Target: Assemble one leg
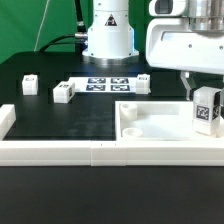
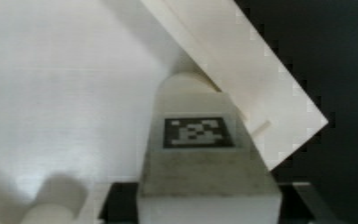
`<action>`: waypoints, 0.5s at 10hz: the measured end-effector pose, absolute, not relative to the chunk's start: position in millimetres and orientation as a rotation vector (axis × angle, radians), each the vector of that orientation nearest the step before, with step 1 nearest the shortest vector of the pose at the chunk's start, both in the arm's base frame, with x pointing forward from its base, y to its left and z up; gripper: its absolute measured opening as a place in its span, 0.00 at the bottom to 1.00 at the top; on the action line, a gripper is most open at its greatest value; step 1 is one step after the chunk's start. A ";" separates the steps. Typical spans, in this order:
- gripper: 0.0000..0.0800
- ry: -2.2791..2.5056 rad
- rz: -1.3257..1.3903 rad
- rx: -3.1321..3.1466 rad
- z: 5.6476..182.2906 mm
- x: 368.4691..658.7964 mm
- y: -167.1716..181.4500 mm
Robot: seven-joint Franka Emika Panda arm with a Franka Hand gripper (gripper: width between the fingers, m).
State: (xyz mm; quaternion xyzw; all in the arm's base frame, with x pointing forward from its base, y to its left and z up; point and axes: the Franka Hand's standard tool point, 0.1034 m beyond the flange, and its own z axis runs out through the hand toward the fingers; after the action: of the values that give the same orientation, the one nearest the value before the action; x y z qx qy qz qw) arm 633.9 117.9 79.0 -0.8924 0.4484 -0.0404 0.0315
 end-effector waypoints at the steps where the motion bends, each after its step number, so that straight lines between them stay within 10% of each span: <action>1: 0.36 1.542 -0.122 -2.661 78.8 633.5 118.1; 5: 0.46 1.788 -0.102 -2.491 78.4 632.8 117.7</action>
Offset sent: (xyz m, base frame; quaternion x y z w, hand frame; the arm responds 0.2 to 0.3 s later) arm 0.0000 0.0000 0.0000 0.0000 0.0000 0.2377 0.9713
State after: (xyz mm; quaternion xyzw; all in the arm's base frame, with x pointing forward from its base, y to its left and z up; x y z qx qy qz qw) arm 632.8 117.7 78.4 -0.8114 0.5824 -0.0331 0.0369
